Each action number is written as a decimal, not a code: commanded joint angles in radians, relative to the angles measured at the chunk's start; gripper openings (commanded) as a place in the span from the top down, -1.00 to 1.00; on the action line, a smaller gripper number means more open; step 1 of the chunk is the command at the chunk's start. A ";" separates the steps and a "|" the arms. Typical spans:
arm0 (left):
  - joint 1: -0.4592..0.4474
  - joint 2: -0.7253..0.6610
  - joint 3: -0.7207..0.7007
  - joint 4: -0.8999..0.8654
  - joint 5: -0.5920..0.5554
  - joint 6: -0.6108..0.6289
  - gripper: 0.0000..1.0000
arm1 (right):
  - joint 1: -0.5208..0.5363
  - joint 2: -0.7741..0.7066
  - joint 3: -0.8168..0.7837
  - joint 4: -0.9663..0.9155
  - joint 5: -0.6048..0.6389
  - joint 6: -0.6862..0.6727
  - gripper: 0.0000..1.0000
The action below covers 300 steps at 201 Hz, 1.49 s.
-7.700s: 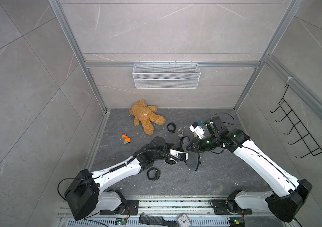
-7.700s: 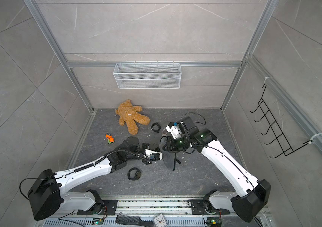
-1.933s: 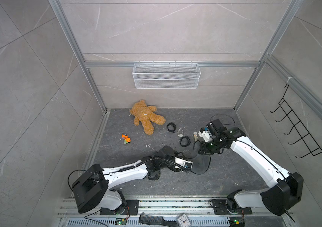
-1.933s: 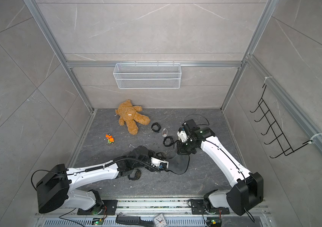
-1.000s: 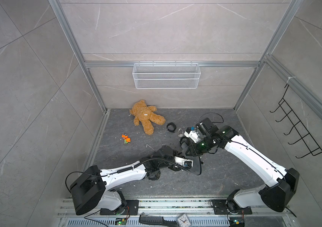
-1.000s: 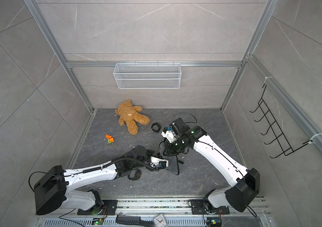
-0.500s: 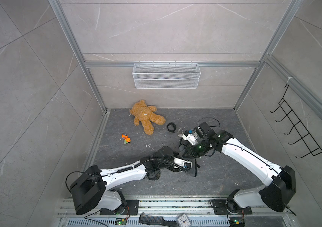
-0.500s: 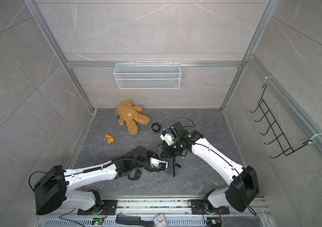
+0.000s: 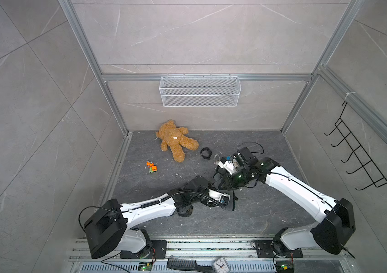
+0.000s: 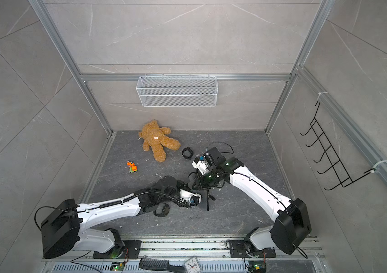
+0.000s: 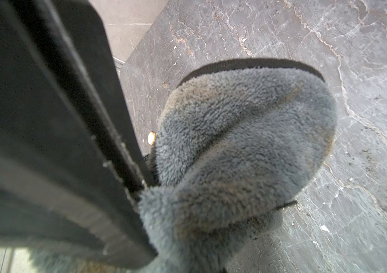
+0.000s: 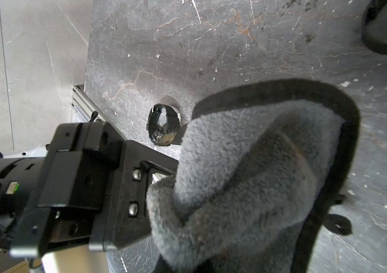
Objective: Wipe the watch dial
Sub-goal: Wipe the dirt from the watch dial.
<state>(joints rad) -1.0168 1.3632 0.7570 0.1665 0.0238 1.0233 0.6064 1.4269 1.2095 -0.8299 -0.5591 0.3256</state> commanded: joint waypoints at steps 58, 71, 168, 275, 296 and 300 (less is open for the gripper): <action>-0.008 -0.120 0.068 0.318 -0.035 0.001 1.00 | -0.001 -0.018 -0.076 -0.101 0.007 -0.017 1.00; -0.007 -0.126 0.068 0.314 -0.036 -0.003 1.00 | -0.010 -0.028 -0.076 -0.110 0.009 -0.021 1.00; -0.007 -0.165 0.089 0.138 -0.120 -0.128 1.00 | -0.110 -0.164 -0.075 -0.250 0.082 -0.074 1.00; 0.020 -0.107 0.071 -0.121 -0.197 -0.451 1.00 | -0.155 -0.174 0.204 -0.425 0.324 -0.067 1.00; 0.047 -0.073 0.085 -0.182 -0.181 -0.537 1.00 | -0.162 -0.144 0.282 -0.460 0.397 -0.047 1.00; 0.055 -0.064 0.089 -0.195 -0.177 -0.551 1.00 | -0.163 -0.138 0.298 -0.468 0.410 -0.043 1.00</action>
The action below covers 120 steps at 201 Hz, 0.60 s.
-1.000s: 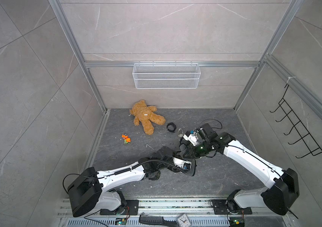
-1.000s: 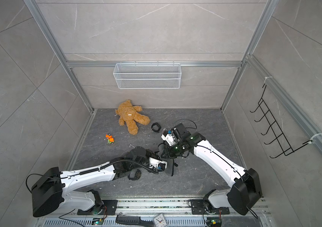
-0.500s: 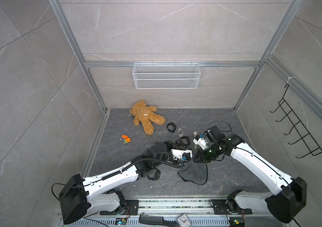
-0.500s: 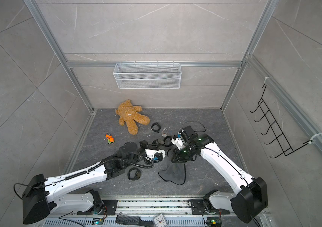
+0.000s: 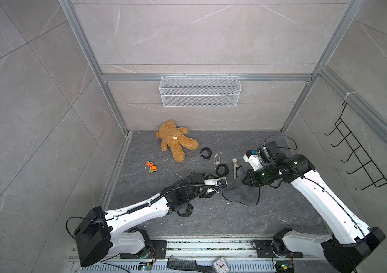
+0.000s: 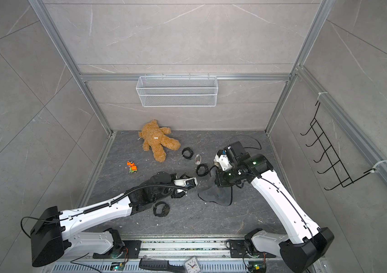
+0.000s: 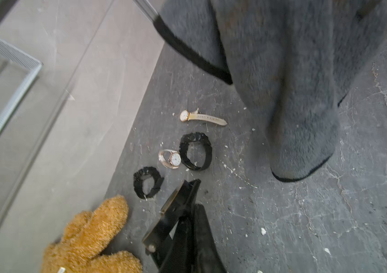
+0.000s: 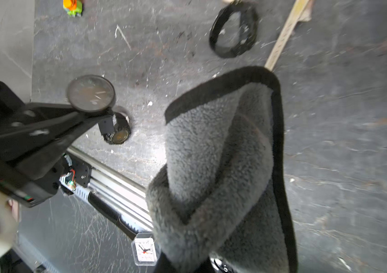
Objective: Wipe the watch dial
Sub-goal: Wipe the dirt from the watch dial, then place the watch at the center of the board.
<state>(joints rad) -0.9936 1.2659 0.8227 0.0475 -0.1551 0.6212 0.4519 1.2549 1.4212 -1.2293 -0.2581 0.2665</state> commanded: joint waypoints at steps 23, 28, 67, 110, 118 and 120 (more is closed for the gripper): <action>0.067 0.092 0.048 -0.142 0.016 -0.224 1.00 | -0.021 0.061 0.177 -0.113 0.170 0.037 1.00; 0.076 0.105 0.052 -0.150 0.017 -0.239 1.00 | -0.025 0.065 0.194 -0.121 0.180 0.039 1.00; 0.130 0.226 0.096 -0.173 0.009 -0.308 1.00 | -0.036 0.083 0.290 -0.150 0.218 0.066 1.00; 0.213 0.320 0.144 -0.144 0.073 -0.342 1.00 | -0.039 0.090 0.305 -0.157 0.233 0.076 1.00; 0.227 0.344 0.161 -0.149 0.074 -0.340 1.00 | -0.040 0.090 0.302 -0.158 0.239 0.078 1.00; 0.230 0.351 0.165 -0.152 0.073 -0.339 1.00 | -0.038 0.089 0.302 -0.157 0.240 0.079 1.00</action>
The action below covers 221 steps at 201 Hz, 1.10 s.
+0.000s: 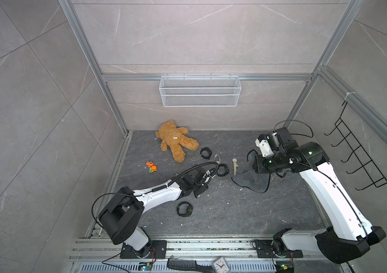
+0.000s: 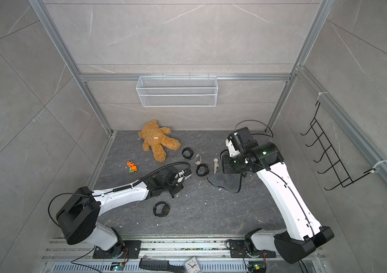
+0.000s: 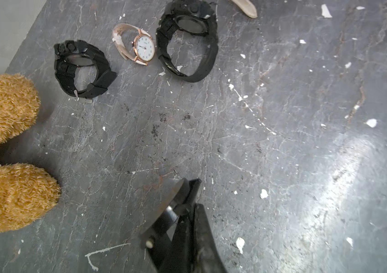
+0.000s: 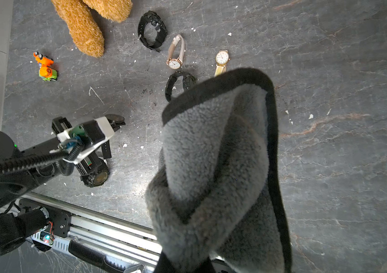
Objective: Wipe the watch dial
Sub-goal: Place the watch at the center of the board.
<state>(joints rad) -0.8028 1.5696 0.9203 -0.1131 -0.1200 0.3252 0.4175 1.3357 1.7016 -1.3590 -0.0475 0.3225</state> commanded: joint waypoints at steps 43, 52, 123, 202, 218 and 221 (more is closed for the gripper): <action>0.108 0.158 0.161 -0.023 0.074 -0.050 1.00 | -0.011 0.012 0.028 -0.033 0.047 0.026 1.00; 0.118 0.178 0.180 -0.032 0.084 -0.055 1.00 | -0.013 0.014 0.029 -0.037 0.049 0.025 1.00; 0.159 0.292 0.272 -0.065 0.112 -0.077 1.00 | -0.025 0.039 0.039 -0.038 0.054 0.025 1.00; 0.181 0.370 0.357 -0.134 0.141 -0.089 0.84 | -0.042 0.060 0.053 -0.040 0.054 0.017 1.00; 0.183 0.370 0.359 -0.140 0.164 -0.093 0.65 | -0.045 0.063 0.052 -0.039 0.049 0.016 1.00; 0.183 0.371 0.361 -0.144 0.169 -0.092 0.62 | -0.046 0.064 0.052 -0.038 0.048 0.015 1.00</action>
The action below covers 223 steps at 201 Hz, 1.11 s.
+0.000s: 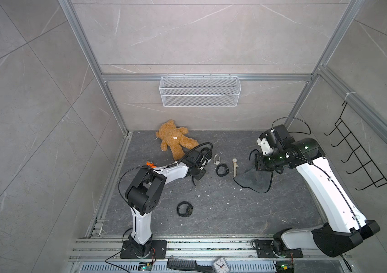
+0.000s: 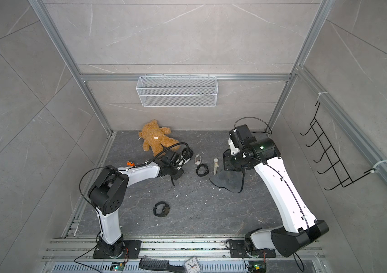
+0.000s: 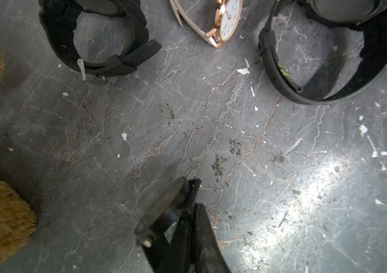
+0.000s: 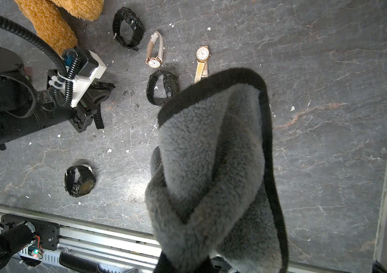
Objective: Wipe the watch dial
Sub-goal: Place the watch at the center of the board.
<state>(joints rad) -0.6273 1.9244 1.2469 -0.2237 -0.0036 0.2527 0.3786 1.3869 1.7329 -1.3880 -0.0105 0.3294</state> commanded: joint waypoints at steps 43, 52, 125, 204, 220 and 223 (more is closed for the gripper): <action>0.015 0.023 0.047 -0.065 0.057 -0.027 0.36 | -0.012 0.018 0.019 -0.005 -0.001 0.001 1.00; 0.014 0.014 0.047 -0.065 0.058 -0.029 0.33 | -0.015 0.020 0.020 -0.006 -0.002 0.000 1.00; 0.013 -0.179 0.041 -0.101 0.047 -0.081 0.28 | -0.018 0.057 0.051 -0.006 -0.052 -0.028 1.00; -0.037 -0.616 -0.180 -0.424 -0.078 -0.365 0.31 | -0.018 0.112 0.102 -0.008 -0.125 -0.064 1.00; -0.115 -0.713 -0.246 -0.492 -0.113 -0.468 0.30 | -0.019 0.114 0.095 0.005 -0.141 -0.065 1.00; -0.127 -0.733 -0.257 -0.501 -0.118 -0.491 0.29 | -0.018 0.115 0.095 0.007 -0.146 -0.065 1.00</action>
<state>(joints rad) -0.6647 1.3083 1.0626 -0.5293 -0.0582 -0.0349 0.3641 1.4937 1.8069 -1.3876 -0.1143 0.2871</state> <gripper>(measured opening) 0.349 0.066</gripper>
